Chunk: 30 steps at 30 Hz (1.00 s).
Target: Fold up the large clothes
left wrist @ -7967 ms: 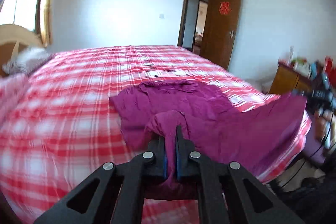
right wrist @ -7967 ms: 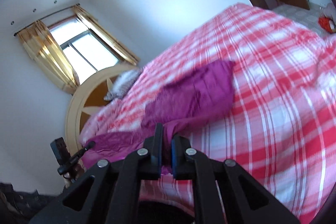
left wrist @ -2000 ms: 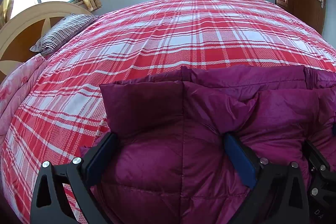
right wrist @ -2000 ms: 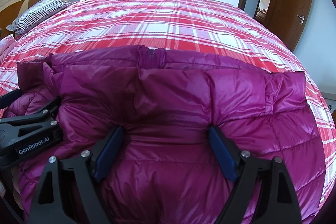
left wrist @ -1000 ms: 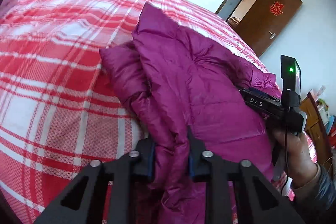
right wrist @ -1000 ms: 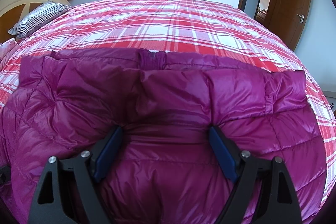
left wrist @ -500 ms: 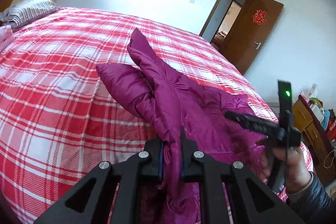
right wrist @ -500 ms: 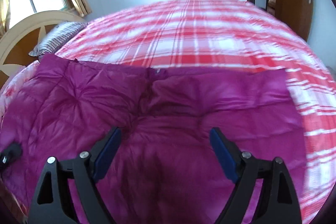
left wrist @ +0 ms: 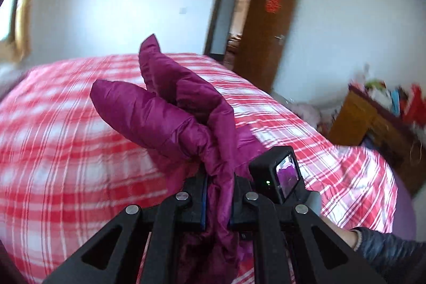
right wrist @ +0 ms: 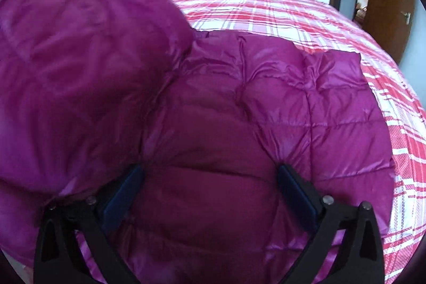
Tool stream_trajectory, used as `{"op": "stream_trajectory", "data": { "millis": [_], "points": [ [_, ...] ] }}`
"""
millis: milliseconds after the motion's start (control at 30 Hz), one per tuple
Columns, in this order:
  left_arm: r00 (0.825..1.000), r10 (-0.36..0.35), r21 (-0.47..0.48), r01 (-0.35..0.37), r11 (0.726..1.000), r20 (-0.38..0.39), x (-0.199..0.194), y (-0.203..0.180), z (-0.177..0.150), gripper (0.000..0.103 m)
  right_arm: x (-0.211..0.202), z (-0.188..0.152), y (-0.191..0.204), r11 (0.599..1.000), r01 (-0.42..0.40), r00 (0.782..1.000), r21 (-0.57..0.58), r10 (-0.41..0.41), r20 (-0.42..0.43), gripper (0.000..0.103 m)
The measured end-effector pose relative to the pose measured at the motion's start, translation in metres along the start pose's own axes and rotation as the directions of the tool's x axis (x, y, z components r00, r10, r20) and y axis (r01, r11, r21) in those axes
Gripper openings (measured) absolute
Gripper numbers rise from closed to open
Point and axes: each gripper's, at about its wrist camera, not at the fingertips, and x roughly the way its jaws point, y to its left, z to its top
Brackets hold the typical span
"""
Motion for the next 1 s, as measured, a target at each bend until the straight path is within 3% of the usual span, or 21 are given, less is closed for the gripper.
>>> {"op": "stream_trajectory", "data": {
  "millis": [133, 267, 333, 433, 533, 633, 767, 800, 833, 867, 900, 1000],
  "points": [
    [0.999, -0.037, 0.043, 0.039, 0.998, -0.036, 0.027, -0.028, 0.002, 0.010, -0.033, -0.008, -0.035, 0.986, -0.116, 0.993, 0.123, 0.112, 0.040, 0.102],
    [0.996, -0.059, 0.056, 0.063, 0.996, -0.069, 0.061, -0.059, -0.003, 0.010, -0.070, -0.019, -0.088, 0.932, -0.230, 0.971, 0.281, 0.201, 0.126, 0.102],
    [0.996, -0.047, 0.087, 0.053, 0.995, -0.072, 0.076, -0.076, -0.009, 0.010, -0.090, -0.024, -0.119, 0.889, -0.263, 0.959, 0.375, 0.200, 0.199, 0.102],
    [0.996, -0.020, 0.163, 0.033, 0.986, -0.082, 0.102, -0.103, -0.027, 0.010, -0.118, -0.027, -0.161, 0.836, -0.275, 0.942, 0.475, 0.134, 0.309, 0.099],
    [0.996, 0.017, 0.253, 0.005, 0.967, -0.083, 0.125, -0.127, -0.050, 0.010, -0.138, -0.020, -0.179, 0.835, -0.287, 0.921, 0.470, 0.107, 0.373, 0.090],
    [0.996, 0.032, 0.292, -0.007, 0.956, -0.081, 0.141, -0.138, -0.064, 0.011, -0.143, -0.001, -0.178, 0.839, -0.373, 0.891, 0.397, 0.205, 0.404, 0.086],
    [0.996, 0.039, 0.303, -0.014, 0.953, -0.075, 0.151, -0.142, -0.067, 0.012, -0.129, 0.017, -0.168, 0.830, -0.442, 0.873, 0.339, 0.310, 0.377, 0.084],
    [0.996, 0.035, 0.304, -0.010, 0.953, -0.077, 0.150, -0.141, -0.068, 0.012, -0.124, 0.017, -0.169, 0.828, -0.452, 0.873, 0.331, 0.334, 0.355, 0.082],
    [0.997, 0.038, 0.305, -0.014, 0.952, -0.072, 0.147, -0.143, -0.066, 0.014, -0.119, 0.018, -0.166, 0.832, -0.446, 0.880, 0.330, 0.340, 0.333, 0.071],
    [0.997, 0.041, 0.307, -0.017, 0.952, -0.071, 0.143, -0.142, -0.066, 0.015, -0.112, 0.019, -0.161, 0.851, -0.393, 0.910, 0.347, 0.307, 0.279, 0.050],
    [0.996, 0.046, 0.311, -0.020, 0.950, -0.077, 0.135, -0.141, -0.064, 0.016, -0.103, 0.022, -0.162, 0.862, -0.351, 0.931, 0.366, 0.278, 0.238, 0.042],
    [0.998, 0.021, 0.297, -0.003, 0.955, -0.059, 0.104, -0.137, -0.058, 0.020, -0.081, 0.022, -0.171, 0.870, -0.277, 0.958, 0.407, 0.217, 0.187, 0.040]
  ]
}}
